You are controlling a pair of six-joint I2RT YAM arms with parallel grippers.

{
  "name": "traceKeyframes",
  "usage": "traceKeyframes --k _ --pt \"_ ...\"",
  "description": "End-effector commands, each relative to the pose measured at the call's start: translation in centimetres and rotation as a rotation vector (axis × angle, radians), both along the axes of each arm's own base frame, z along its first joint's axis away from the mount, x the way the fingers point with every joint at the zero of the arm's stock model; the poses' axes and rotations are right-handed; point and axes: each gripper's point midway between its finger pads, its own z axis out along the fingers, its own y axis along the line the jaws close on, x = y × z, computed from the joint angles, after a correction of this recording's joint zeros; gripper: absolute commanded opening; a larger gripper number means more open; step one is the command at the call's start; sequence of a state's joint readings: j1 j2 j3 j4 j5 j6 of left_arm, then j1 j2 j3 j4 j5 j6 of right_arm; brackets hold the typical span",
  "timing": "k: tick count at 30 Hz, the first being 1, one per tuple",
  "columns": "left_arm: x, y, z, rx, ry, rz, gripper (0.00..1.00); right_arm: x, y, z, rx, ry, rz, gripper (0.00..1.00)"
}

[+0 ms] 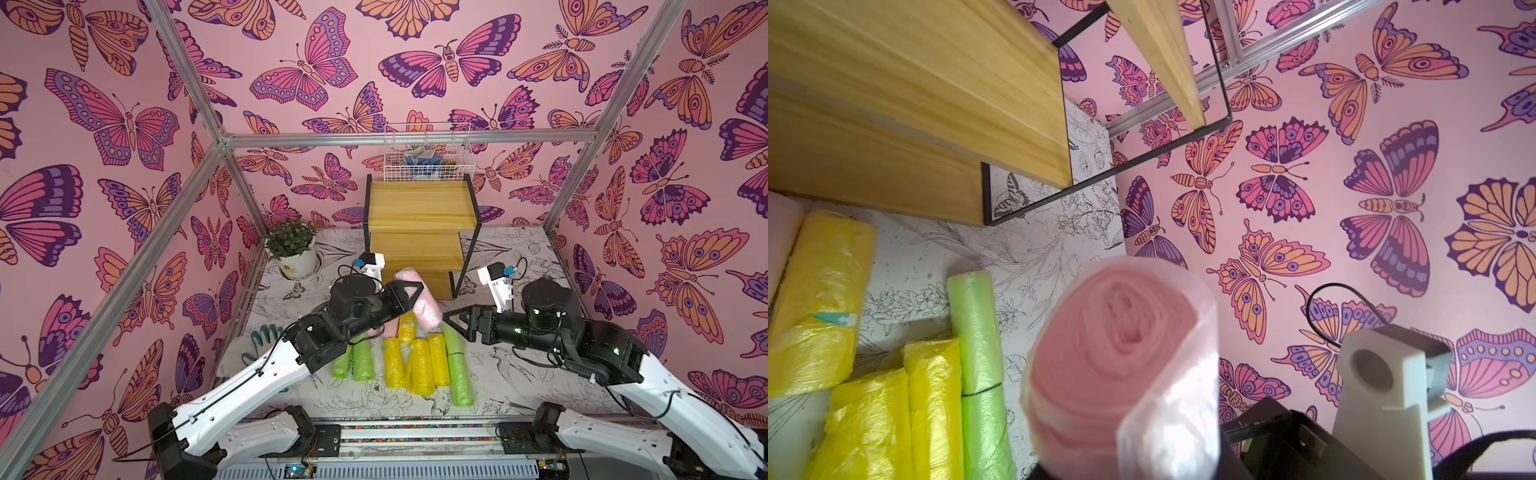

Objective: Sort the rolls of trash bags by color and place them on the shelf
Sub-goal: Pick up the roll of trash bags from the center of the board.

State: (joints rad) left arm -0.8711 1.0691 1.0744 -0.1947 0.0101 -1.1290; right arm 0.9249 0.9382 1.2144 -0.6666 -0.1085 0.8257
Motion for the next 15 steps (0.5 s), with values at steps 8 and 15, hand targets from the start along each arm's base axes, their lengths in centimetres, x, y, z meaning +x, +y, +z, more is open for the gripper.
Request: traceKeyframes --k 8,15 --pt "-0.3 1.1 2.6 -0.073 0.005 0.044 0.0 1.8 2.2 -1.4 -0.101 -0.028 -0.02 0.92" --pt "-0.4 1.2 2.4 -0.074 0.011 0.044 0.0 2.0 3.6 -0.9 -0.06 -0.035 0.01 0.87"
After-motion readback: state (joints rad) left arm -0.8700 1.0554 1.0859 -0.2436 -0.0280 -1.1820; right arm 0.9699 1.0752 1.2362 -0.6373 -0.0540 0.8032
